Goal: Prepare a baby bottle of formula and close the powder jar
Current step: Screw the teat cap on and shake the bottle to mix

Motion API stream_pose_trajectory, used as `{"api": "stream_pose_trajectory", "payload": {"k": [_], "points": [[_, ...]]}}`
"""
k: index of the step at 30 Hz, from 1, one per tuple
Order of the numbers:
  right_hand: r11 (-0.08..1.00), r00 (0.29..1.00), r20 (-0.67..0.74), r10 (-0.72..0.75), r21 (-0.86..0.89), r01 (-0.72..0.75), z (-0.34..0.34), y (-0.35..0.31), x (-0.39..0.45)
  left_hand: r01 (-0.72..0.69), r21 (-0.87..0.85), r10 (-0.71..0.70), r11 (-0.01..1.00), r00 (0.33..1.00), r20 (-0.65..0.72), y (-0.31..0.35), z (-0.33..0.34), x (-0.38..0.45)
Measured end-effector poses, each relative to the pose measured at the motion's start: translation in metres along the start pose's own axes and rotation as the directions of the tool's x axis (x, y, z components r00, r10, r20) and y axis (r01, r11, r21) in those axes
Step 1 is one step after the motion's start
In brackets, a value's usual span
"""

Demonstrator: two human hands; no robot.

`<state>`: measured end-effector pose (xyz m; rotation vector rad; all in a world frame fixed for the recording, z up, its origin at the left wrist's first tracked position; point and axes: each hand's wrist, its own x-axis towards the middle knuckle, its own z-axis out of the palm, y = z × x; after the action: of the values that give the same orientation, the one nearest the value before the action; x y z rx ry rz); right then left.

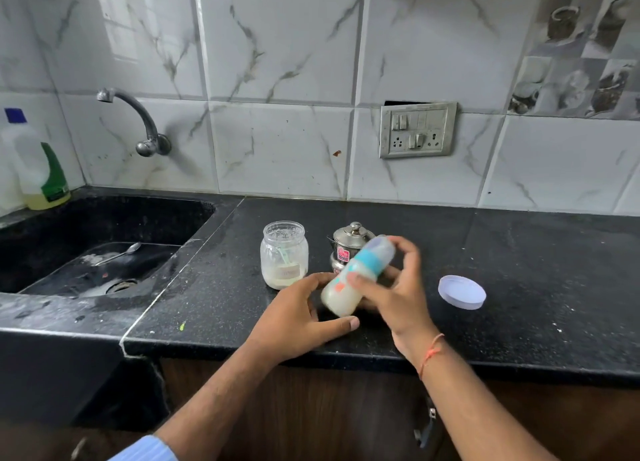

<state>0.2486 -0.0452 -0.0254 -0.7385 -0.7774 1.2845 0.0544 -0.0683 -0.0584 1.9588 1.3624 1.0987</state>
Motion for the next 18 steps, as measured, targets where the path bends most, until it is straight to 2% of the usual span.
{"api": "stream_pose_trajectory", "payload": {"k": [1,2,3,4,5,6,7,8,9,10,11,12,14,15,16,17,18], "points": [[0.996,0.993,-0.074,-0.091,0.003,0.092,0.001,-0.002,0.001,-0.001,-0.001,0.001,1.000,1.000,0.003,-0.001,-0.001,0.001],[0.979,0.969,-0.199,-0.143,0.113,0.168,-0.002,-0.004,0.003,-0.006,-0.001,0.006,1.000,1.000,0.007,-0.001,-0.001,0.000],[0.959,0.947,-0.293,-0.132,0.205,0.197,-0.006,-0.005,0.008,-0.011,0.001,0.011,1.000,1.000,0.007,0.000,0.000,-0.001],[0.961,0.949,-0.292,-0.116,0.210,0.182,-0.004,-0.006,0.008,-0.015,0.010,0.015,1.000,1.000,0.004,0.000,0.000,-0.002],[0.984,0.978,-0.181,-0.100,0.125,0.124,-0.002,-0.005,0.005,-0.020,0.019,0.020,1.000,1.000,-0.002,0.001,0.000,-0.003],[0.996,0.998,-0.055,0.001,0.085,0.004,0.000,-0.002,0.002,-0.028,0.027,0.028,0.999,1.000,-0.004,0.002,0.001,-0.004],[0.999,0.999,-0.016,0.040,0.032,-0.039,0.001,-0.001,0.001,-0.036,0.028,0.036,0.999,0.999,-0.003,0.004,0.001,-0.005],[1.000,0.999,-0.051,-0.011,-0.015,0.011,0.003,-0.001,0.002,-0.039,0.021,0.039,0.999,0.999,-0.004,0.003,0.000,-0.004],[0.994,0.985,-0.143,-0.100,0.030,0.105,0.002,-0.004,0.002,-0.034,0.007,0.034,0.999,0.999,-0.002,0.003,-0.001,-0.003],[0.979,0.964,-0.238,-0.122,0.134,0.157,-0.003,-0.005,0.005,-0.024,-0.009,0.024,1.000,1.000,0.003,0.003,-0.002,-0.003],[0.967,0.957,-0.271,-0.101,0.198,0.158,-0.006,-0.007,0.008,-0.017,-0.013,0.017,1.000,1.000,0.000,0.002,-0.001,-0.004],[0.979,0.972,-0.218,-0.084,0.166,0.122,-0.004,-0.007,0.007,-0.017,-0.007,0.017,1.000,1.000,-0.007,0.002,-0.001,-0.005],[0.994,0.997,-0.016,0.072,0.082,-0.071,-0.001,-0.003,0.003,-0.028,0.010,0.028,1.000,1.000,-0.008,0.004,-0.001,-0.005],[0.998,0.998,-0.016,0.056,0.022,-0.056,0.000,-0.001,0.004,-0.033,0.012,0.033,0.999,0.999,-0.008,0.005,-0.001,-0.005],[0.999,0.997,-0.071,-0.039,-0.013,0.039,0.000,-0.002,0.004,-0.033,0.007,0.033,0.999,0.999,-0.007,0.004,-0.002,-0.005],[0.990,0.978,-0.175,-0.117,0.055,0.128,-0.002,-0.004,0.003,-0.029,-0.006,0.029,1.000,1.000,-0.004,0.004,-0.003,-0.004],[0.977,0.961,-0.249,-0.119,0.142,0.158,-0.008,-0.004,0.007,-0.027,-0.015,0.027,1.000,1.000,-0.003,0.004,-0.002,-0.004]]}}
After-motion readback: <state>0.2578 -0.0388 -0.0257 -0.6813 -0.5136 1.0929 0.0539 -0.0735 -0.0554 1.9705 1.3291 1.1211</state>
